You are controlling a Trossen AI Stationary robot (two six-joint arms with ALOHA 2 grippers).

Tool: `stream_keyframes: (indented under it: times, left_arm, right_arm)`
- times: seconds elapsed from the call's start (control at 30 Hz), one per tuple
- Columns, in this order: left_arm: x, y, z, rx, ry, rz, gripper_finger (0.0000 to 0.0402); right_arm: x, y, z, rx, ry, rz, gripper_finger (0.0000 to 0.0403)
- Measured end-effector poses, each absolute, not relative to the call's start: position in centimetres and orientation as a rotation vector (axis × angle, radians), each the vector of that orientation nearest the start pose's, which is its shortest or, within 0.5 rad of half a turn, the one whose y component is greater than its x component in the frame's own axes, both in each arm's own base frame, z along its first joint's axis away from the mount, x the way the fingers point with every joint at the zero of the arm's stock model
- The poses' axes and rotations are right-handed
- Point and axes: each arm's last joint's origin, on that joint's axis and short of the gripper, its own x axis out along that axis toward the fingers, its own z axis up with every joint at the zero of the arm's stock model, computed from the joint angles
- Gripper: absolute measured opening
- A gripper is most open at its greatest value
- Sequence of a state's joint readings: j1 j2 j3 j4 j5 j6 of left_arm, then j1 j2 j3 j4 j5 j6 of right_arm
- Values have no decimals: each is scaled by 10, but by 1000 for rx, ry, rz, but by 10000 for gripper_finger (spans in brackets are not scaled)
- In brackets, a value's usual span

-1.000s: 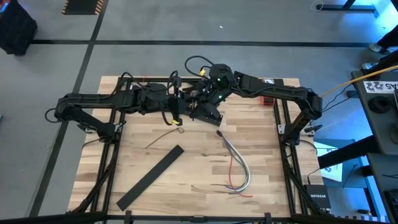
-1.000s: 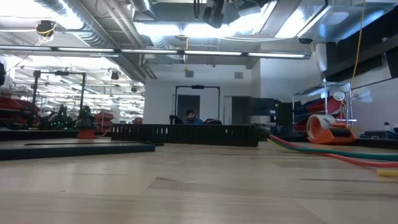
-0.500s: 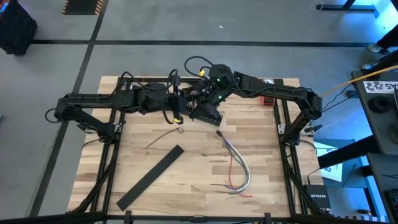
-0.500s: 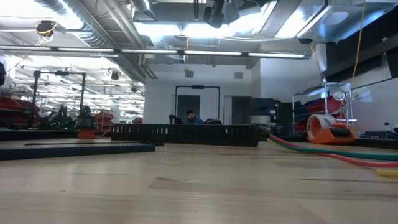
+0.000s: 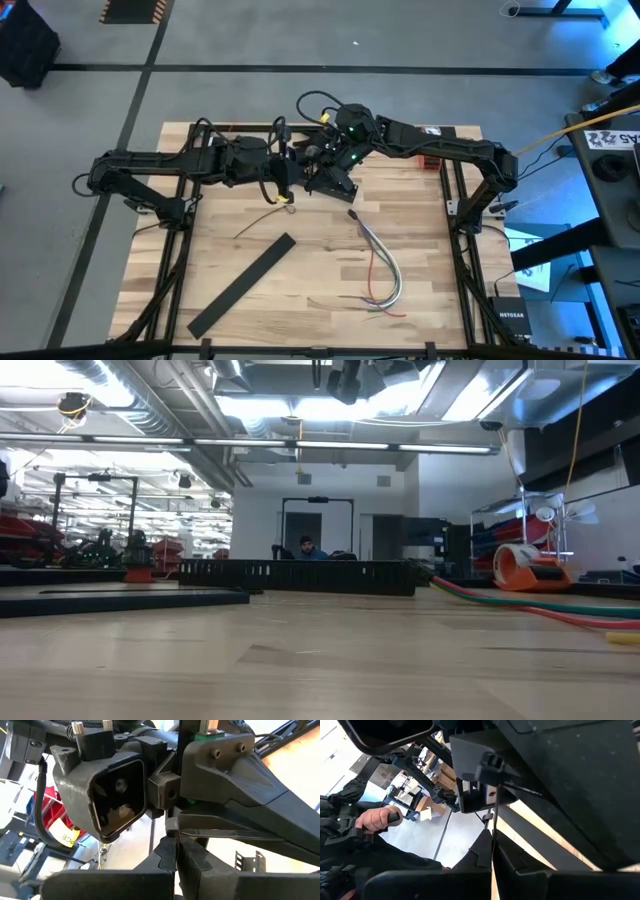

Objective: Ziptie cables
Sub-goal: Prepare the black zip tie

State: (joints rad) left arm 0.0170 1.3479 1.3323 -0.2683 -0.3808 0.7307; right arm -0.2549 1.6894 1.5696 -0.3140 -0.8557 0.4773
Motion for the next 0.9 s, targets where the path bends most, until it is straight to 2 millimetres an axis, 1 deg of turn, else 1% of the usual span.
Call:
stream_keyframes:
  times: [0.27,0.43,0.9]
  left_arm:
    - [298,17,390,769,424,280,0]
    - [297,20,389,763,450,316,0]
    - [298,19,391,762,431,321,0]
  right_arm:
    - [374,-75,360,689,510,496,0]
    - [374,-75,360,687,508,497,0]
    - [374,-75,360,687,508,494,0]
